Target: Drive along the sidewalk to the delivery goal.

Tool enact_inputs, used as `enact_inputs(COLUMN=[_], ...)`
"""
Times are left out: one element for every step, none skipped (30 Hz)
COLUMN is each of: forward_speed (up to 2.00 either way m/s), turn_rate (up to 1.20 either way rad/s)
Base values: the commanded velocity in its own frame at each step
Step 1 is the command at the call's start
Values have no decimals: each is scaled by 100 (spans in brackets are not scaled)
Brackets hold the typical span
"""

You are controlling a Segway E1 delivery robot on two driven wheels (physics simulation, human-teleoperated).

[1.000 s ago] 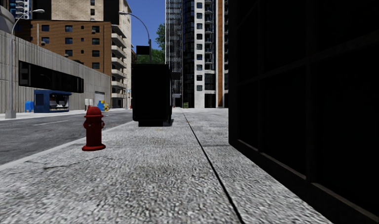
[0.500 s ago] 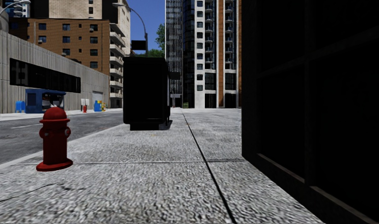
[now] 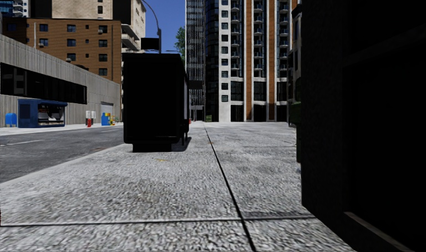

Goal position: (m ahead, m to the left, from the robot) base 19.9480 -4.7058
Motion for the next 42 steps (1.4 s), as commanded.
enact_inputs(forward_speed=[200, 200, 200, 200, 200, 200, 200, 200, 200, 200, 200, 200, 200, 200, 200, 200, 200, 200, 200, 200, 200, 200, 200, 200, 200, 200, 200, 200, 200, 200, 200, 200, 200, 200, 200, 200, 200, 200, 200, 200, 200, 200], turn_rate=[0, 0, 0, 0, 0, 0, 0, 0, 0, 0, 0, 0, 0, 0, 0, 0, 0, 0, 0, 0, 0, 0, 0, 0, -10, -22, -28, -29, -29, -30, -30, -31, -32, -32, -36, -40, -41, -42, -42, -42, -42, -42])
